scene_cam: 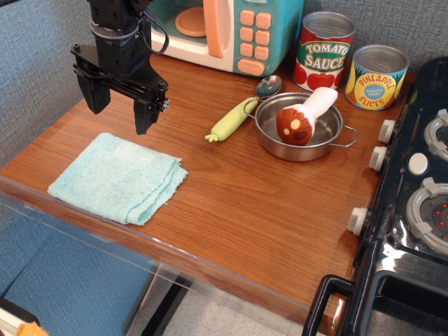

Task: Move the yellow spoon to the left of the towel

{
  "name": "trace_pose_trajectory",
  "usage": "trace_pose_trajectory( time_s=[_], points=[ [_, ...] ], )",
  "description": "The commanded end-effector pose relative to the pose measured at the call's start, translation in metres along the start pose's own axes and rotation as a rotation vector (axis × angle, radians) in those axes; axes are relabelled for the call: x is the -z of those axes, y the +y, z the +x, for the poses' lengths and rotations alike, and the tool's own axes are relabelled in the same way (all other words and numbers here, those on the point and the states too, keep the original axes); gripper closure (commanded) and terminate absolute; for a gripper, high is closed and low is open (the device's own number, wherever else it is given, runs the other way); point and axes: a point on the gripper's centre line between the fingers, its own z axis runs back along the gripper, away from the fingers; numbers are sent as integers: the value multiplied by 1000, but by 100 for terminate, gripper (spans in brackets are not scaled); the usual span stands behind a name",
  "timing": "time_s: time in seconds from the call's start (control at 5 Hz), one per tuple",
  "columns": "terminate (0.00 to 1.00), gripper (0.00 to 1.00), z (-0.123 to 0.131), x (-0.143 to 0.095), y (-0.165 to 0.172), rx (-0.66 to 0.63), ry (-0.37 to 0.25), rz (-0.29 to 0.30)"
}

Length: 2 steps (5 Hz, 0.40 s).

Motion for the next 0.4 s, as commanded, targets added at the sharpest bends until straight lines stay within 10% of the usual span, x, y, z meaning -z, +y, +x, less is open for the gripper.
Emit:
trace_pose_trajectory(
  time_s=[0.0,0.2],
  points=[
    [0,0,0,0,0,0,0,0],
    [0,0,17,4,-23,8,7,-52]
  ],
)
